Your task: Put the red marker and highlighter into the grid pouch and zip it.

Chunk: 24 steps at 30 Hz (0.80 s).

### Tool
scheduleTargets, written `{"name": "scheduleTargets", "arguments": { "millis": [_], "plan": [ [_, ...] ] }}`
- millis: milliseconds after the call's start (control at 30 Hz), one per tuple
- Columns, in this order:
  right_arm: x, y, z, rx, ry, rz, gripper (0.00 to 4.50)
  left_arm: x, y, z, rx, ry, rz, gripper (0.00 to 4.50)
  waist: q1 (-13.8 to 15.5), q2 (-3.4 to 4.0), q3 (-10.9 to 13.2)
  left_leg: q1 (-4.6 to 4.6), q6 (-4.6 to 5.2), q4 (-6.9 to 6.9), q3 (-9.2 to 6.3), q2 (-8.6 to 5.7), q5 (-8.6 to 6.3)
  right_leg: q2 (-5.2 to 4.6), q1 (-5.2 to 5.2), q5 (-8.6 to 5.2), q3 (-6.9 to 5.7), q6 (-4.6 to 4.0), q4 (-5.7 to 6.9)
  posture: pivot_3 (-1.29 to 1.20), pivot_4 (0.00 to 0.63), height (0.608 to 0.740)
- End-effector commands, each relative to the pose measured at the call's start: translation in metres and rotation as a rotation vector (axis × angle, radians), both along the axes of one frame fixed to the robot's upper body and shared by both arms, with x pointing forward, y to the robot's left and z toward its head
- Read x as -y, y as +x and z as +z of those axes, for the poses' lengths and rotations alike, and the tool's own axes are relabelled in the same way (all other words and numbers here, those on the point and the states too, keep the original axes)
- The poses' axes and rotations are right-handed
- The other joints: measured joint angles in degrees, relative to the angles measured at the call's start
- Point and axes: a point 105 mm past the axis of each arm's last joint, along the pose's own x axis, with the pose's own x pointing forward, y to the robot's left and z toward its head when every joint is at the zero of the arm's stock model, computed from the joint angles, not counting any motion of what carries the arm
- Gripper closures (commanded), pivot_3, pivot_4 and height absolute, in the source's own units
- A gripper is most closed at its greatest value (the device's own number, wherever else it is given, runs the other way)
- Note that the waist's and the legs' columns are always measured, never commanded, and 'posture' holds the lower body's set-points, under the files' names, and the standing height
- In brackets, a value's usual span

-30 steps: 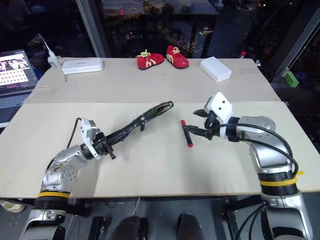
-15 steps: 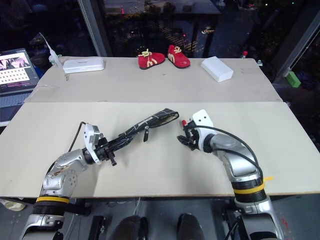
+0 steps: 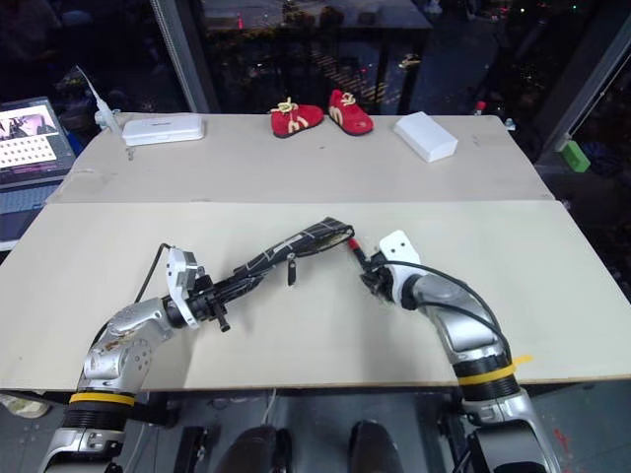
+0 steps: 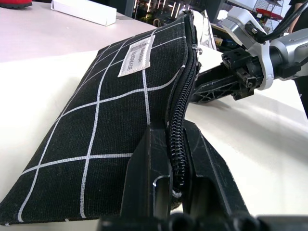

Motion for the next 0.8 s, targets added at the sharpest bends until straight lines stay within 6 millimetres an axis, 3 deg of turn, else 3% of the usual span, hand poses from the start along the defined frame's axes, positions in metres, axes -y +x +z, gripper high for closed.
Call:
{"name": "scheduleTargets", "arguments": {
  "millis": [33,133,267,333,367,467,533,800],
  "plan": [
    [-0.002,-0.004,0.008,0.04,0.004,0.025,3.91,-0.001,-0.002,0.01,0.036,0.001,-0.002,4.5,0.0,0.0,0.0,-0.01,0.0,0.0,-0.01,0.0,0.0,0.0,-0.01,0.0,0.0,0.0,0.0,0.0,0.15,0.74],
    [0.005,0.003,0.022,0.104,0.001,-0.025,3.91,-0.001,-0.002,0.01,0.038,0.0,-0.001,4.5,0.0,0.0,0.0,-0.04,0.0,0.0,-0.01,-0.01,0.0,0.0,-0.03,0.0,0.0,0.01,0.0,0.0,0.15,0.74],
    [0.026,0.017,0.08,0.327,0.051,-0.075,3.91,-0.001,-0.002,0.01,0.038,-0.002,0.004,4.5,0.0,0.0,0.0,-0.04,0.0,0.0,0.0,-0.02,0.0,0.0,-0.05,0.0,0.02,0.01,0.0,0.0,0.15,0.74],
    [0.031,0.007,0.119,0.461,0.027,0.044,3.91,-0.001,-0.003,0.009,0.036,-0.004,0.004,4.5,0.0,0.04,0.0,-0.07,0.0,0.0,0.01,-0.03,0.0,0.0,-0.09,0.0,0.04,0.01,0.0,0.0,0.15,0.74],
    [0.03,0.001,0.128,0.501,0.005,0.098,3.91,-0.001,-0.003,0.009,0.036,-0.004,0.004,4.5,0.2,0.04,0.0,-0.07,0.0,0.0,0.01,-0.03,0.0,0.0,-0.09,-0.01,0.05,0.01,-0.02,0.0,0.15,0.74],
    [0.015,-0.03,0.123,0.522,-0.201,0.395,3.91,0.0,-0.002,0.008,0.034,-0.005,0.003,4.5,0.5,0.03,0.0,-0.07,0.05,-0.1,-0.03,-0.02,-0.03,0.02,-0.05,-0.06,0.0,0.1,-0.12,0.0,0.15,0.74],
    [0.012,-0.041,0.115,0.509,-0.298,0.502,3.91,0.001,-0.002,0.007,0.034,-0.005,0.003,4.5,0.6,0.02,0.0,-0.08,0.05,-0.09,-0.05,0.01,-0.04,0.09,-0.01,-0.07,-0.04,0.1,-0.22,0.0,0.15,0.74],
    [0.01,-0.034,0.113,0.565,-0.49,0.56,3.91,0.006,-0.004,0.005,0.029,-0.008,-0.012,4.5,0.2,0.0,0.0,0.02,0.04,-0.02,0.1,-0.02,-0.03,0.03,0.0,-0.05,0.22,0.09,-0.15,0.0,0.15,0.74]
  ]
}}
